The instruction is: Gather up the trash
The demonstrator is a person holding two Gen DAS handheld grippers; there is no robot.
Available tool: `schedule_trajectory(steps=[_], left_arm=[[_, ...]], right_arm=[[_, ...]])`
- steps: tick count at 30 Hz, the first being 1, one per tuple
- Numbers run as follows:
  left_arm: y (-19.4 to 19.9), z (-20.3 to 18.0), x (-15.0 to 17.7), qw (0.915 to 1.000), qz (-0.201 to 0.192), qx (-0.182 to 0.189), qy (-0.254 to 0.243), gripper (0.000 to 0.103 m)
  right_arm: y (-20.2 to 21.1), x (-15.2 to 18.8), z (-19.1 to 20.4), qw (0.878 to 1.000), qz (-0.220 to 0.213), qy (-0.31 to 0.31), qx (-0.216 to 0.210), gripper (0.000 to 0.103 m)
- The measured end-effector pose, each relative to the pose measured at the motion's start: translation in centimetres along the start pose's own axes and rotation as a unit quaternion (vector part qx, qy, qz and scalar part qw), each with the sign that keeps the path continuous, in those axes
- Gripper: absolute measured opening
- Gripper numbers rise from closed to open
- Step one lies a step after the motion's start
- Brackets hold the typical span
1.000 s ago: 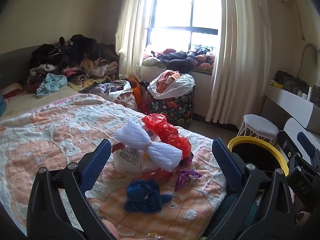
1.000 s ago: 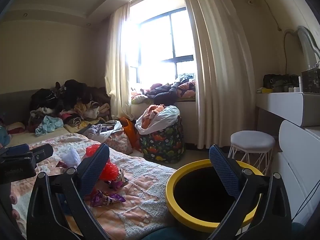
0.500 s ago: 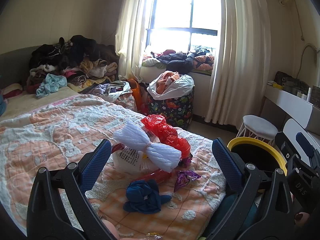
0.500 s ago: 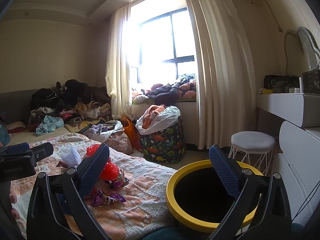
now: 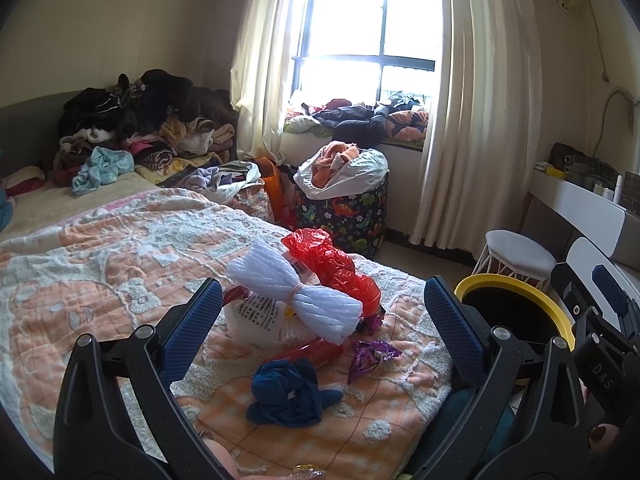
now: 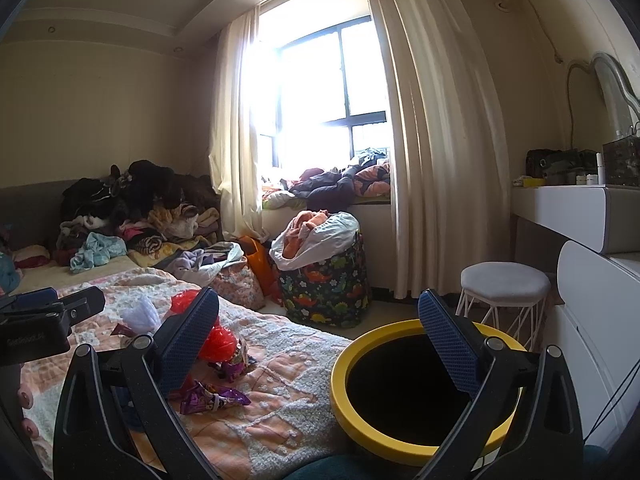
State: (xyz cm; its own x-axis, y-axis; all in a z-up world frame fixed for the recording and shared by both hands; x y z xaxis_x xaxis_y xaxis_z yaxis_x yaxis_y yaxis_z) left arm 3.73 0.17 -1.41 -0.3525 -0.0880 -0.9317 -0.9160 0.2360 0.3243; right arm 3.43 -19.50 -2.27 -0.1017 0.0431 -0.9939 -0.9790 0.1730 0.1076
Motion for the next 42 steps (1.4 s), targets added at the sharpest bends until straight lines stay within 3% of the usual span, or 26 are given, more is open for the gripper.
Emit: schedule_trajectory(steps=[23, 32, 42], left_arm=[[-0.3, -0.6, 0.5, 1.0000, -0.003, -0.003, -0.002, 0.093], [-0.2, 1.6, 0.3, 0.9995, -0.009, -0.025, 0.019, 0.093], [0.3, 4.9, 0.0, 0.9976, -0.013, -0.046, 0.051, 0.093]], right_arm=[[0.0, 0.0, -0.1, 1.000, 0.005, 0.000, -0.001, 0.098], [0.1, 0.6, 2.9, 0.997, 0.026, 0.039, -0.066, 0.098], [-0.3, 0.9, 7.5, 0.985, 0.063, 0.076, -0.143, 0.097]])
Point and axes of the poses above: each gripper's, at about its wrist camera, not at the fingertips, and y roughly against the way its jaws point, z to its left, x to its underside, the point moved 4 cm from there along -y, roughly the way its jaws point, and after that the axes turned 13 degrees about x, right-handed, at the moved point
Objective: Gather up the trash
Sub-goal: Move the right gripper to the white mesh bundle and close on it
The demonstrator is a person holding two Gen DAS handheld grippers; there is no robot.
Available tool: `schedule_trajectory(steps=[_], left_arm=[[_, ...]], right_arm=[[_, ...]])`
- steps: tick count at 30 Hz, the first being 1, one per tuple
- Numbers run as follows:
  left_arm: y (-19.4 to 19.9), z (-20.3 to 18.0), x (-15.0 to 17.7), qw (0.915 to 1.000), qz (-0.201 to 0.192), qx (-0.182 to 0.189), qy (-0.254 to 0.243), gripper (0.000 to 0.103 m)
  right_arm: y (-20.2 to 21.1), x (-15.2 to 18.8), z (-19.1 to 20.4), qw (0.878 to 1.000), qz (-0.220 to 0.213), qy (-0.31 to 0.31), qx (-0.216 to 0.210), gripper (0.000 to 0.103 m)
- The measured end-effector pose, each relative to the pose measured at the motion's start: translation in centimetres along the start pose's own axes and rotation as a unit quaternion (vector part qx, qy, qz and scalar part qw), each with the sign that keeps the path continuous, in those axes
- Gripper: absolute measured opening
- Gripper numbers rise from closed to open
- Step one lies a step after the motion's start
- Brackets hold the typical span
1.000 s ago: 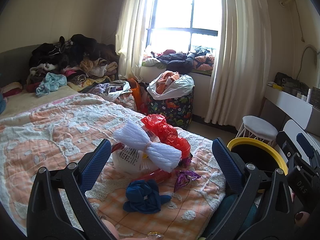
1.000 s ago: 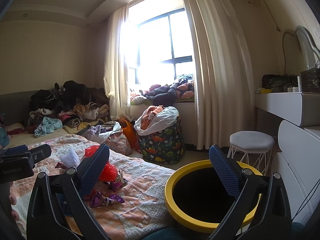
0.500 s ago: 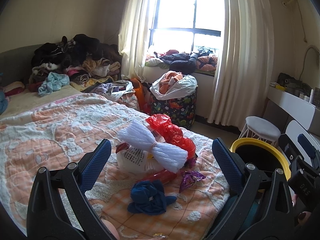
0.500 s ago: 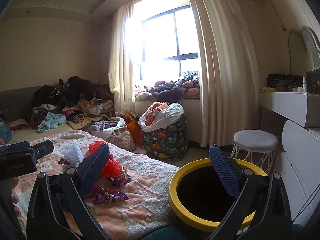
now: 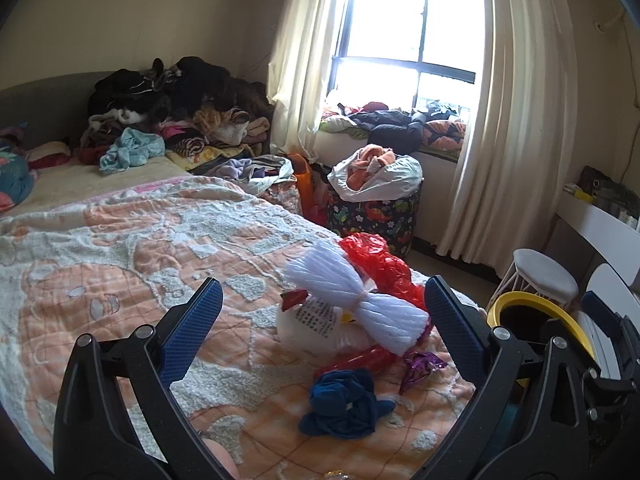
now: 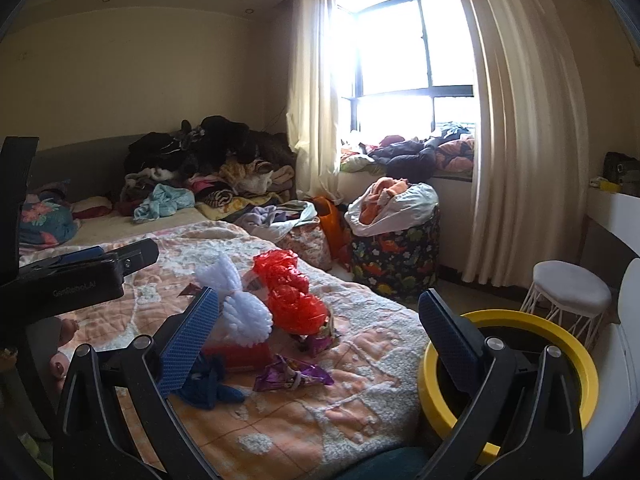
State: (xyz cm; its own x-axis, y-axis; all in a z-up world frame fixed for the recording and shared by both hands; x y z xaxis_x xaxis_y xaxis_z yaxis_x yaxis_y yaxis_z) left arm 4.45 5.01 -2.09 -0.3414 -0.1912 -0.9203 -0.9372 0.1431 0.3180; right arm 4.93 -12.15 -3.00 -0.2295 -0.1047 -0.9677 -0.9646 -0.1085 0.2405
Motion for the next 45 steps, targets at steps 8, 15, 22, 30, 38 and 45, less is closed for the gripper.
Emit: schedule_trajectory(steps=[8, 15, 22, 30, 38, 45], left_arm=[[-0.1, 3.4, -0.4, 0.9994, -0.002, -0.022, 0.026, 0.093], [-0.7, 7.3, -0.3, 0.9979, 0.011, -0.035, 0.054, 0.093], [-2.3, 9.2, -0.3, 0.9970, 0.030, -0.026, 0.067, 0.093], [-5.8, 8.3, -0.1, 0.9957, 0.074, 0.013, 0.054, 0.093], [-8.6, 7.4, 1.0, 0.9899, 0.121, 0.050, 0.054, 0.091], [-9.8, 6.9, 1.5, 0.9845, 0.141, 0.090, 0.054, 0.075]], right_arm=[[-1.4, -0.5, 2.7, 0.998, 0.025, 0.018, -0.049, 0.097], [-3.3, -0.4, 4.7, 0.994, 0.059, 0.042, -0.086, 0.097], [-5.9, 0.5, 6.3, 0.987, 0.094, 0.072, -0.104, 0.092], [-9.6, 1.9, 6.2, 0.983, 0.139, 0.064, -0.097, 0.083], [-11.6, 2.9, 7.0, 0.978, 0.155, 0.093, -0.099, 0.079], [-12.7, 3.3, 8.1, 0.973, 0.174, 0.099, -0.117, 0.060]])
Point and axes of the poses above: each gripper's, at about its wrist camera, not at the fingertips, and y roughly against the way its jaws point, z to its left, x to its underside, the point moved 4 cm from there along -y, roughly the way its jaws point, and after that the axes turned 13 degrees about x, right-handed, at the moved point
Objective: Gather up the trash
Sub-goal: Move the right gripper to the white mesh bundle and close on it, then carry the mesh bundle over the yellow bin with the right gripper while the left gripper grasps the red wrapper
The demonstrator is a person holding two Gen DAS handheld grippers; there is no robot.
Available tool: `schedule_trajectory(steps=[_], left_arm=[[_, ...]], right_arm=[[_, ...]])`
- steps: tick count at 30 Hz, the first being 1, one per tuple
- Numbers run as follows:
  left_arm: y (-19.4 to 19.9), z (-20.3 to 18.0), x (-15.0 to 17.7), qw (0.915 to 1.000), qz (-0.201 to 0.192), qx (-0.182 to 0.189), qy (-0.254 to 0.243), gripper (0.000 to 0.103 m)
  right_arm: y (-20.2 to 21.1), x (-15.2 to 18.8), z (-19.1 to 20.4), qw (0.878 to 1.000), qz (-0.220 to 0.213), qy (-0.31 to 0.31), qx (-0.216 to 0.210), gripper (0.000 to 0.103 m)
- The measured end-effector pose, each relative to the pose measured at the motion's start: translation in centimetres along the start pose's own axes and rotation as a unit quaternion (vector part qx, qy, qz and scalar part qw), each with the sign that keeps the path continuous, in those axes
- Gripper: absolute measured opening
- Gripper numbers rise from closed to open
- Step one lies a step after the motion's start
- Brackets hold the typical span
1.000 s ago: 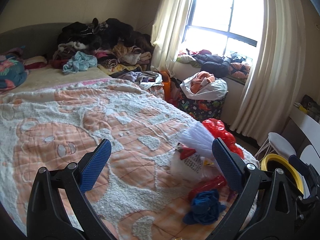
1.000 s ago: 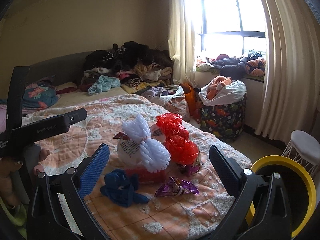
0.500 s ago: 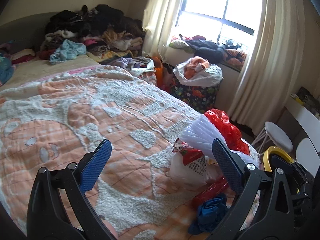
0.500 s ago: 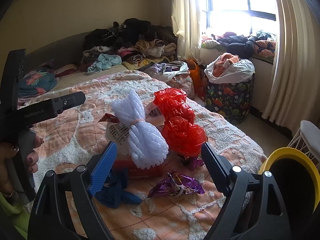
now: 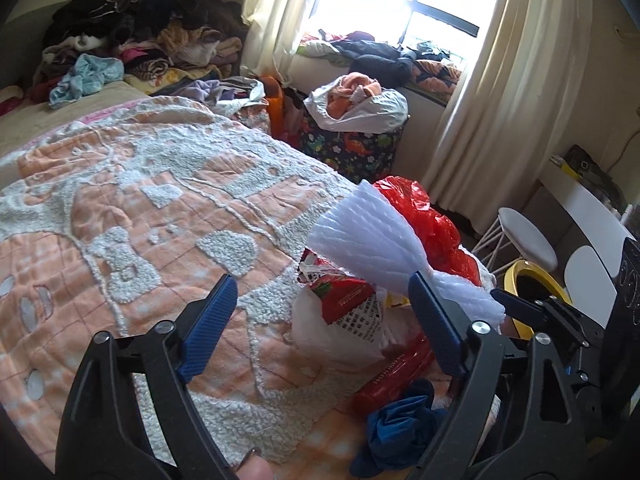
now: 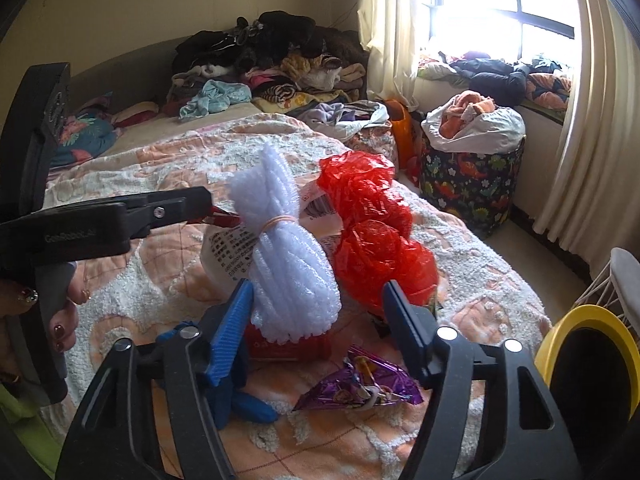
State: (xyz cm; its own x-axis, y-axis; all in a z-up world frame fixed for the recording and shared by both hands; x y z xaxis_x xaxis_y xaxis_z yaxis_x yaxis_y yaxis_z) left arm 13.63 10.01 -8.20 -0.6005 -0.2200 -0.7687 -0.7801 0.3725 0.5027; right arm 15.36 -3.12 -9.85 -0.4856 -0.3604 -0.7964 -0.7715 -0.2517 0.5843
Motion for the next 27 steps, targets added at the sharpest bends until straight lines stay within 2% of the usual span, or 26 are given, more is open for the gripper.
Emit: schedule_trajectory(steps=[3, 5, 8, 15, 20, 22, 27], left_arm=[[-0.7, 0.2, -0.2, 0.9999, 0.011, 0.011, 0.006, 0.068], [-1.1, 0.3, -0.2, 0.9997, 0.015, 0.015, 0.009, 0.061], [-1.6, 0.5, -0.1, 0.9994, 0.021, 0.021, 0.016, 0.056], [-1.9, 0.6, 0.4, 0.9991, 0.027, 0.025, 0.023, 0.035], [-1.5, 0.2, 0.2, 0.9994, 0.020, 0.022, 0.016, 0.032], [-1.5, 0.1, 0.1, 0.9996, 0.022, 0.017, 0.008, 0.023], [-1.6, 0.0, 0.1, 0.9997, 0.022, 0.010, 0.005, 0.018]], right_arm=[[-0.3, 0.0, 0.4, 1.000, 0.008, 0.002, -0.011, 0.042], [-0.5, 0.1, 0.5, 1.000, 0.015, -0.002, -0.016, 0.035], [-0.6, 0.2, 0.1, 0.999, 0.021, -0.019, -0.025, 0.030], [-0.1, 0.4, -0.2, 0.999, 0.015, -0.037, -0.032, 0.026], [0.5, 0.3, -0.4, 0.998, 0.009, -0.050, -0.030, 0.025], [0.8, 0.3, -0.5, 0.998, 0.006, -0.056, -0.030, 0.024], [1.7, 0.1, -0.9, 0.997, -0.003, -0.068, -0.034, 0.024]])
Point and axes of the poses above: each gripper's, at about its wrist camera, not at the fingertips, and y roughly against the way its jaws point, z to its left, x to its underside, the point moved 4 cm from there along -y, roughly the way its jaws point, and after that the axes turned 13 degrees about x, right-handed, at the moved point
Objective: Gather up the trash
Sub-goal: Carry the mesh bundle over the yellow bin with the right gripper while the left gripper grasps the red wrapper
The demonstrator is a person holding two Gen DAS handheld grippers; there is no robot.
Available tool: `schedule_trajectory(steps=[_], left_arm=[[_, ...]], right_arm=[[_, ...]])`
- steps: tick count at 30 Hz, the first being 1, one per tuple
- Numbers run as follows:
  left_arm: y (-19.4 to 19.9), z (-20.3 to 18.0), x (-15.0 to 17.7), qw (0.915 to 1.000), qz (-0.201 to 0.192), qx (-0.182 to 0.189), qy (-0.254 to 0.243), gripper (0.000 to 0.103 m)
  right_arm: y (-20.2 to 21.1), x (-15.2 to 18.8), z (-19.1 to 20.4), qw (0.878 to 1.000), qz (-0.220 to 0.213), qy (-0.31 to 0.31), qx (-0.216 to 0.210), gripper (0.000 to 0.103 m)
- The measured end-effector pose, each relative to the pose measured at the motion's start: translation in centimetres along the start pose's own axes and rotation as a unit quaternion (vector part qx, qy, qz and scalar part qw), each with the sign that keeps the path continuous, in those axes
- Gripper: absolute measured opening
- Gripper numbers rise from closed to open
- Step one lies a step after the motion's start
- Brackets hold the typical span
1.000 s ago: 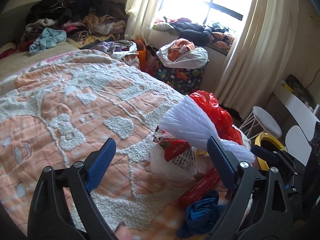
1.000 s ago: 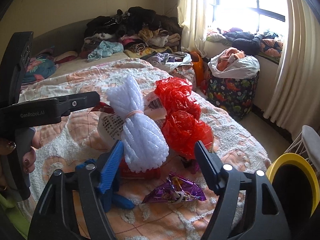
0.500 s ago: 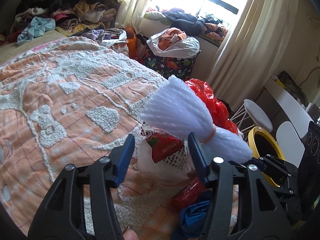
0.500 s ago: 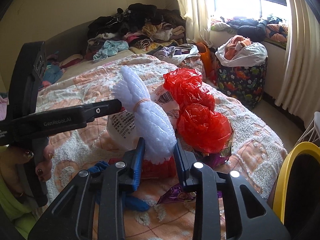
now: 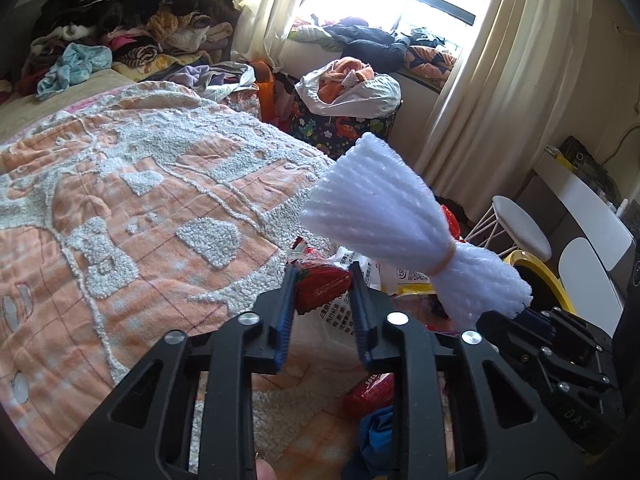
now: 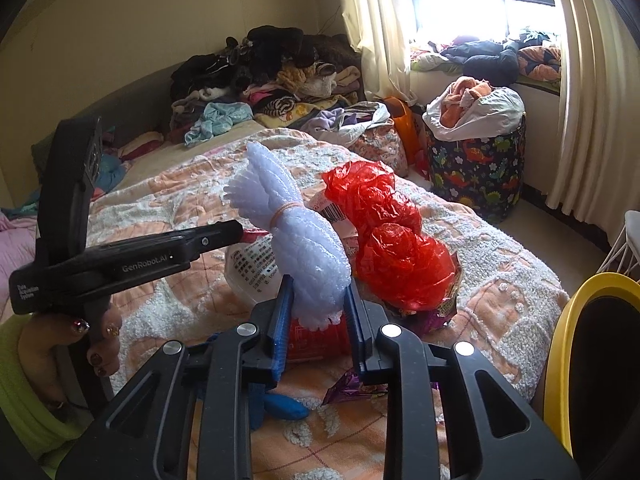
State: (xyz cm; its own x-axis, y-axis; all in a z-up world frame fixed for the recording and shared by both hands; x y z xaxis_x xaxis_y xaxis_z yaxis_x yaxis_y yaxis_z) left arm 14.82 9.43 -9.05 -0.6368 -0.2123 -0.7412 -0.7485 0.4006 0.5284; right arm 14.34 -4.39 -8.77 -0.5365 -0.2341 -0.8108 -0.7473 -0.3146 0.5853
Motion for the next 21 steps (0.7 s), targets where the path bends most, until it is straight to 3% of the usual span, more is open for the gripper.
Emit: schedule_trajectory(steps=[11, 21], left_arm=[[2.6, -1.4, -1.2, 0.9990, -0.044, 0.006, -0.005, 0.018], [3.7, -4.6, -1.9, 0.9975, -0.059, 0.032, -0.022, 0.018]], right_arm=[[2.9, -1.0, -2.0, 0.999, -0.031, -0.037, 0.001, 0.024], [5.4, -1.0, -4.8, 0.996, -0.051, -0.075, 0.016, 0.024]])
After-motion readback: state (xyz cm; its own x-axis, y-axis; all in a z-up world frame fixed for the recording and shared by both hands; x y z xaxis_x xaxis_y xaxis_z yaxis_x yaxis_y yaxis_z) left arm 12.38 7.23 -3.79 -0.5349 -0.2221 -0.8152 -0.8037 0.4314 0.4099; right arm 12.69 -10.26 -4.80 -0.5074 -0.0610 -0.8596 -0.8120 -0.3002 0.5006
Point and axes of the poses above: each gripper's, at about its wrist camera, not at the fingertips, and y roughly against the way its jaws point, z to its left, x to its underside, the point moved 4 cm from there along -y, roughly the way its jaws point, and after that the axes turned 13 degrees about x, right-handed, at the moved point
